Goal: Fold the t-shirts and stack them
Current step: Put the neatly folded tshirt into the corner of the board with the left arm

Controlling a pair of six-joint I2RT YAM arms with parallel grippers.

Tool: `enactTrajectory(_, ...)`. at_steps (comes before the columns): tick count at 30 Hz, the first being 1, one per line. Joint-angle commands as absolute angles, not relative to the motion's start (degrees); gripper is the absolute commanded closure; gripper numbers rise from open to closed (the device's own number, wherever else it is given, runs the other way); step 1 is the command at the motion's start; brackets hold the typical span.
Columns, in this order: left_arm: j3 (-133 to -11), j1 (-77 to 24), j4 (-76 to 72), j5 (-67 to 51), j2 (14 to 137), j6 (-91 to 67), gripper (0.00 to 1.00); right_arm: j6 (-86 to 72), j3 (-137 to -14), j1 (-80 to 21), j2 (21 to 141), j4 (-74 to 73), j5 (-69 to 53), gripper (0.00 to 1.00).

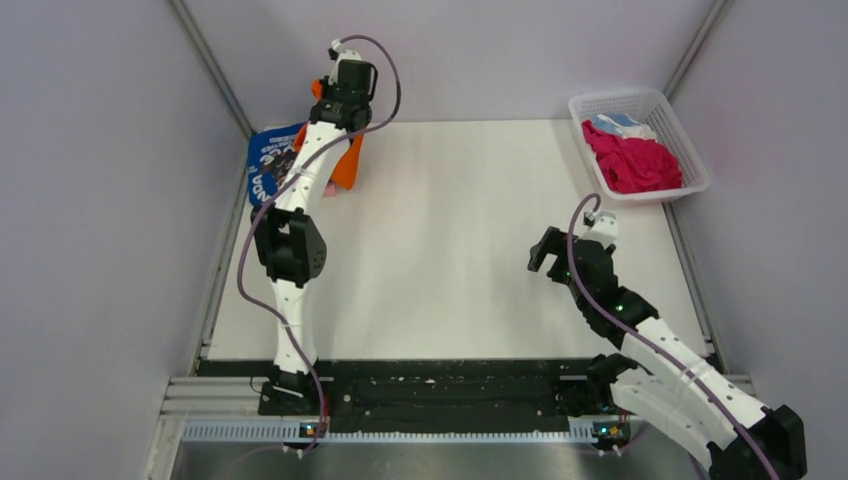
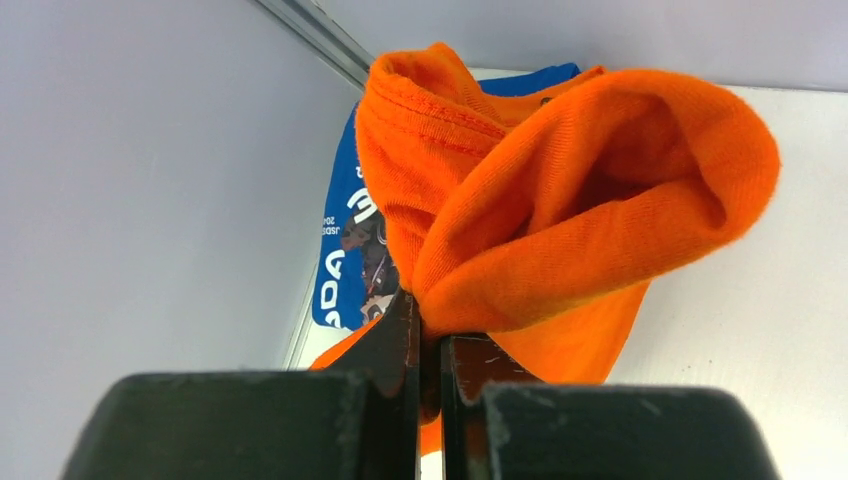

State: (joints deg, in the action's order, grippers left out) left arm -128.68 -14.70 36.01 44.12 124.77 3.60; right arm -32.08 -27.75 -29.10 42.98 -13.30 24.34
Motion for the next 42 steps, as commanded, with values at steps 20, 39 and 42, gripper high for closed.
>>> enactTrajectory(20,-133.68,-1.22,30.84,36.1,130.45,4.89,1.0,-29.61,-31.96,-29.19,49.66,-12.66,27.13,0.01)
enactTrajectory(39,-137.32,5.8,28.21,37.45,134.01,-2.7,0.01,-29.54,-35.24,-29.26,54.63,-12.08,22.21,0.01)
enactTrajectory(42,-134.79,5.76,30.35,33.11,128.73,-6.1,0.01,-29.88,-35.11,-29.18,52.16,-12.96,22.54,0.01)
